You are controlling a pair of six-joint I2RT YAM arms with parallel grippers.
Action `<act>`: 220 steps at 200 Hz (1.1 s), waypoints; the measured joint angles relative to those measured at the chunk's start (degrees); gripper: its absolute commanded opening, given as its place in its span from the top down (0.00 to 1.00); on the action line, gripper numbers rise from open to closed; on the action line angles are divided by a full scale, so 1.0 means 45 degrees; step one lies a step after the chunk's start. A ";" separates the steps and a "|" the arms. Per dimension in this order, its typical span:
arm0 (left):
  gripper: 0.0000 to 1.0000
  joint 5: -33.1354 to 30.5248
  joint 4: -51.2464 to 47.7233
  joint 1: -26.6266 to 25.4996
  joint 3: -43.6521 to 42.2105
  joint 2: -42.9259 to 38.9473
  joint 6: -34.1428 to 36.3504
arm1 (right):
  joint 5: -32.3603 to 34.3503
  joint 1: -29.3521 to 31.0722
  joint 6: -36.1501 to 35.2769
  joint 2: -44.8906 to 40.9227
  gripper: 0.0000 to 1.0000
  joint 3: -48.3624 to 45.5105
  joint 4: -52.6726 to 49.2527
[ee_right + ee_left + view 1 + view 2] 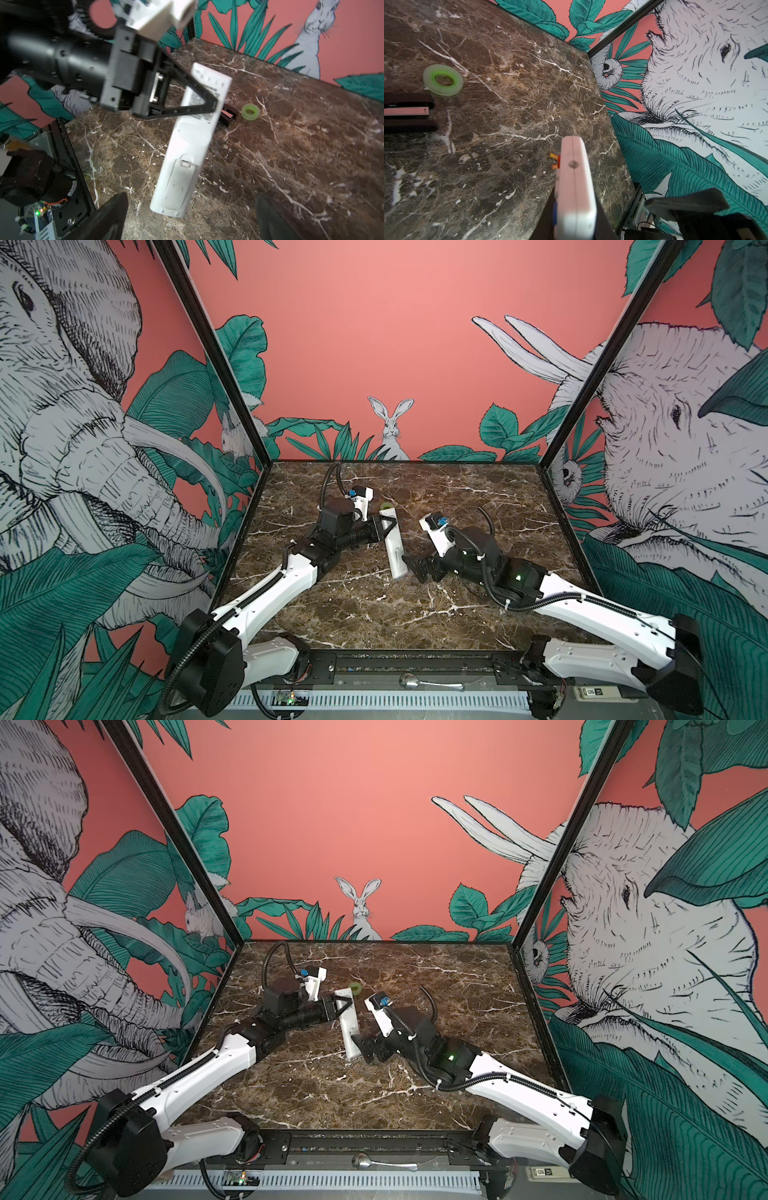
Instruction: Load the batteries into the remote control
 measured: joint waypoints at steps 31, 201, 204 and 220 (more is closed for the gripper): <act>1.00 -0.0500 0.0000 -0.0151 0.0000 0.0000 -0.0029 | -0.0690 -0.0466 0.0933 0.0719 0.05 -0.0194 0.0112; 1.00 -0.1608 -0.0126 -0.0976 0.0000 0.0155 0.0466 | -0.2273 -0.0656 0.1943 0.2691 0.27 -0.0209 0.1302; 1.00 -0.1608 -0.0126 -0.0976 0.0000 0.0155 0.0471 | -0.2288 -0.0656 0.1948 0.2701 0.27 -0.0209 0.1311; 1.00 -0.1613 -0.0131 -0.0976 0.0000 0.0155 0.0476 | -0.2346 -0.0656 0.1982 0.2735 0.30 -0.0209 0.1350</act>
